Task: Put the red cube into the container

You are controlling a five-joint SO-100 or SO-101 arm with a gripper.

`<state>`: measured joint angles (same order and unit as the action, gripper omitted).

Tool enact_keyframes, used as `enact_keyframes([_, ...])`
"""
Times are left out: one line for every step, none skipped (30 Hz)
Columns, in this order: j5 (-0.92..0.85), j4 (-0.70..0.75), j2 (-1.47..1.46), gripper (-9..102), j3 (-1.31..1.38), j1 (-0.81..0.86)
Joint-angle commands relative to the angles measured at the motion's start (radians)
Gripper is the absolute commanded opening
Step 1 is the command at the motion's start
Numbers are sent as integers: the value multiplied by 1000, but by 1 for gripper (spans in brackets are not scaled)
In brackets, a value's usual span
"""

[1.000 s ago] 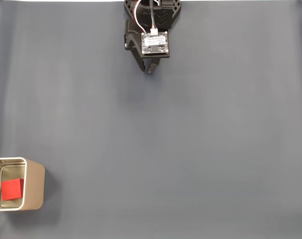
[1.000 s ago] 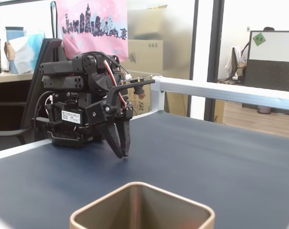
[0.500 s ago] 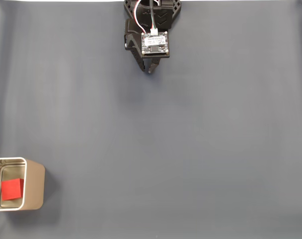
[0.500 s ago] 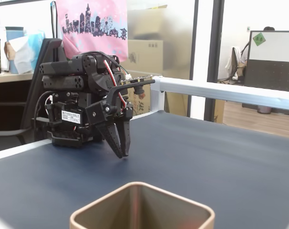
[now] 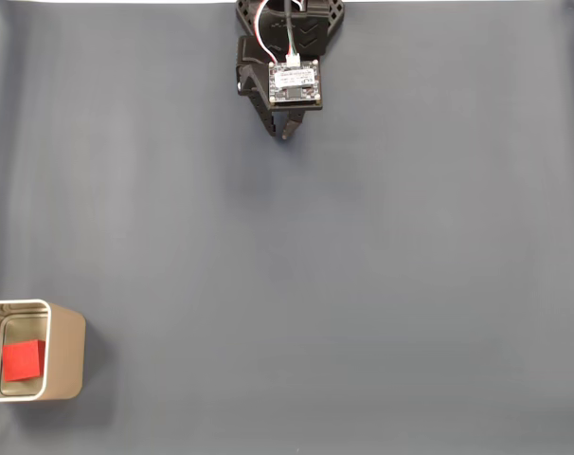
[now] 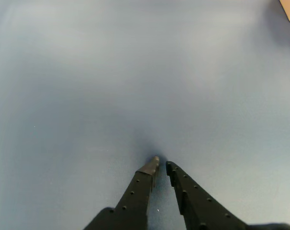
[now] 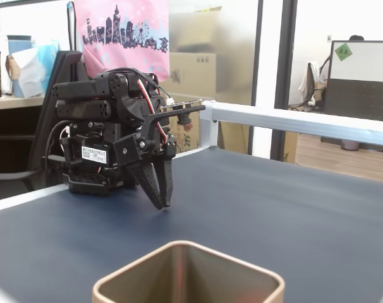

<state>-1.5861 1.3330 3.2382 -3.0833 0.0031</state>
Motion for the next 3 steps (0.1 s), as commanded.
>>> enact_keyframes([-6,15,87,1,-11,0])
enact_keyframes([-6,15,87,1,-11,0])
enact_keyframes([-6,15,87,1,-11,0])
